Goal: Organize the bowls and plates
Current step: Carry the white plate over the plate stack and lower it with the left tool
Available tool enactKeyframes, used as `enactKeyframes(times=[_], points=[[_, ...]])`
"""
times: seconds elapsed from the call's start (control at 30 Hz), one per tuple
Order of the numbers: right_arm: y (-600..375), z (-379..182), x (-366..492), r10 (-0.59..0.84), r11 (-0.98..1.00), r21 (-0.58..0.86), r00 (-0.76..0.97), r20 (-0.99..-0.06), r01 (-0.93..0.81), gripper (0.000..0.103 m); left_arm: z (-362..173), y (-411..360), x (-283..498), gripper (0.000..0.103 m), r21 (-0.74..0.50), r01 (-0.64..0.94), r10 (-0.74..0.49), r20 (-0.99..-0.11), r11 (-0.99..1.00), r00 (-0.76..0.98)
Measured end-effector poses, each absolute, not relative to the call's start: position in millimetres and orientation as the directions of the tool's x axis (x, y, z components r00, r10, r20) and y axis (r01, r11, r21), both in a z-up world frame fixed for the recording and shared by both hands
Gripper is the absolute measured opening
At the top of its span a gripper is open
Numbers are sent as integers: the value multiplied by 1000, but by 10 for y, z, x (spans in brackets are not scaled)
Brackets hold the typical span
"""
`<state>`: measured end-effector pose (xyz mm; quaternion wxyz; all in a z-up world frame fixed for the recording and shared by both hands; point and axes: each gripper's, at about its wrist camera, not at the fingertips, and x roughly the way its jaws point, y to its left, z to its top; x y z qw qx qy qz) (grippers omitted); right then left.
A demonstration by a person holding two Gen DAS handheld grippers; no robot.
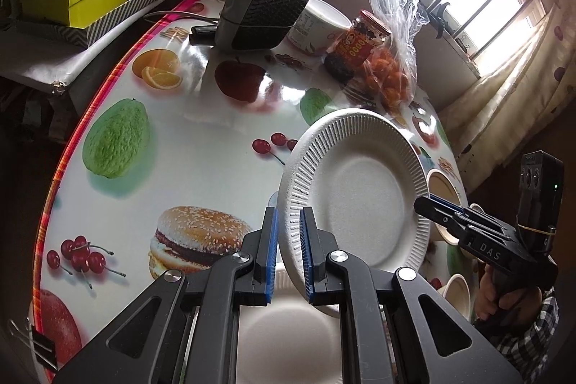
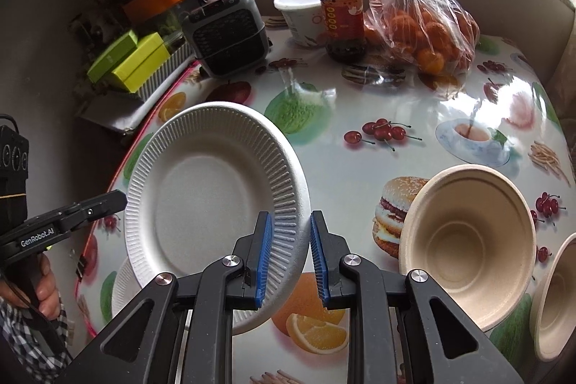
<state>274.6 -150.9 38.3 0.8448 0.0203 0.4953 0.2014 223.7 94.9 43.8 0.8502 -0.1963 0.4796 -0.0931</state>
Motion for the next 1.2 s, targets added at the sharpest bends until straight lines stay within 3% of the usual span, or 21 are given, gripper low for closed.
enactKeyframes(times=[1.2], points=[[-1176, 35, 1975, 390, 890, 262, 321, -863, -374, 21, 166, 1226, 1335, 12, -401, -93, -309, -815, 911, 490]])
